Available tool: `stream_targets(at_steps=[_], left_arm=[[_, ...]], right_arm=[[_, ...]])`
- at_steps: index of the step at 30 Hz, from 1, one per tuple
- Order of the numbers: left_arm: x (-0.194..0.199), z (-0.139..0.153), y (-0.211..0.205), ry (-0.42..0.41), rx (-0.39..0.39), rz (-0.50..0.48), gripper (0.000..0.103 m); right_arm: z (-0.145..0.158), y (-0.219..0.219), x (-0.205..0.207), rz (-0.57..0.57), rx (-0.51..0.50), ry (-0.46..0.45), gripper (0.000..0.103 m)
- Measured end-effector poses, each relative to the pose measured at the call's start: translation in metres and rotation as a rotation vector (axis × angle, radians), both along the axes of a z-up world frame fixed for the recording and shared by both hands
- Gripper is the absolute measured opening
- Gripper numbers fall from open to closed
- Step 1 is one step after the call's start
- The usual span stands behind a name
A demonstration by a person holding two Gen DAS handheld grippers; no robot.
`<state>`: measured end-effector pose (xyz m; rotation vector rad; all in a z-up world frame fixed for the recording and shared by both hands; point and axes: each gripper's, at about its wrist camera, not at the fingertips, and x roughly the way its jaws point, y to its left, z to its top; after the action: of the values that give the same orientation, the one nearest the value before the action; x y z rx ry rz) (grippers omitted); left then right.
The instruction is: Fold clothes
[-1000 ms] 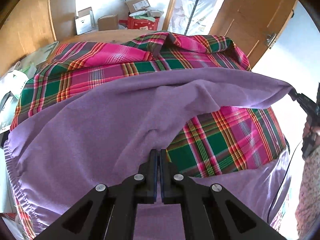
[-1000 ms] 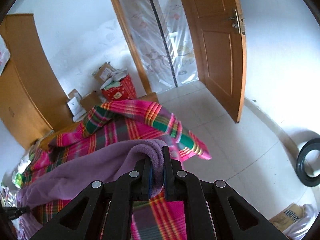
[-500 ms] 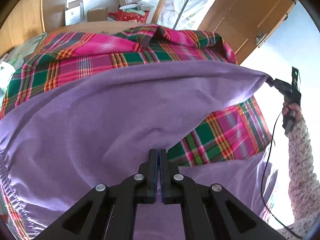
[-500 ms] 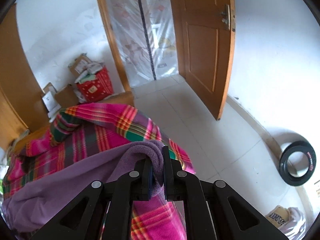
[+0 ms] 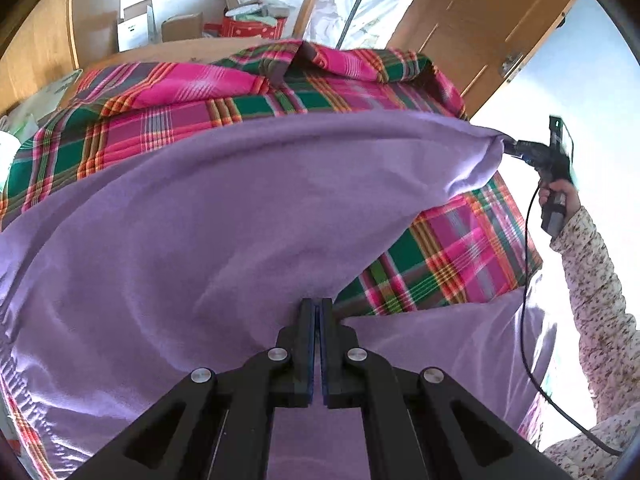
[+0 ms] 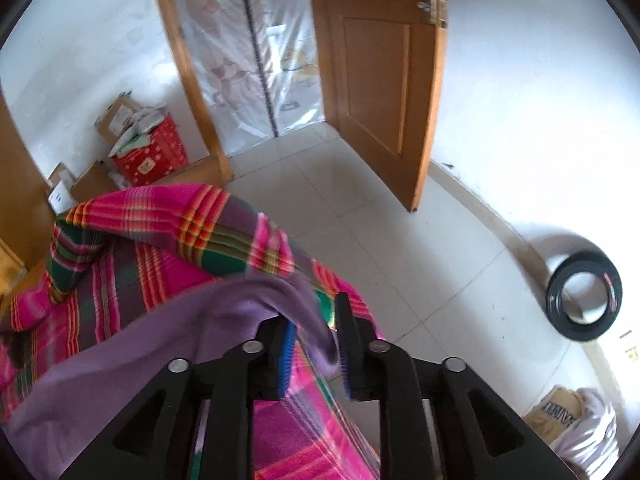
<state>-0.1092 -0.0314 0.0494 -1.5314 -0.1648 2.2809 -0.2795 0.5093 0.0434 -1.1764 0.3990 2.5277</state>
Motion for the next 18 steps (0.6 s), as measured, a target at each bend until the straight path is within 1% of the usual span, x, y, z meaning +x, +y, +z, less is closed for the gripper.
stream_targets(at_steps=[3,8,11,13,15,18], left_arm=[[-0.002,0.003,-0.004,0.013,0.019,0.017,0.002],[-0.004,0.004,-0.01,0.025,0.064,0.047,0.002],[-0.006,0.003,-0.014,0.025,0.088,0.064,0.002],[-0.006,0.003,-0.015,0.03,0.102,0.07,0.002],[-0.006,0.004,-0.017,0.035,0.115,0.073,0.002],[-0.007,0.003,-0.021,0.034,0.139,0.087,0.002]], right_arm=[[0.005,0.008,0.018,0.011,-0.064,0.037,0.024],[0.009,-0.007,0.051,0.094,-0.101,0.093,0.024],[0.005,-0.017,0.064,0.131,-0.201,0.111,0.024],[0.0,-0.032,0.067,0.19,-0.237,0.083,0.024],[-0.006,-0.047,0.063,0.239,-0.247,0.061,0.024],[-0.014,-0.058,0.052,0.253,-0.261,0.036,0.024]])
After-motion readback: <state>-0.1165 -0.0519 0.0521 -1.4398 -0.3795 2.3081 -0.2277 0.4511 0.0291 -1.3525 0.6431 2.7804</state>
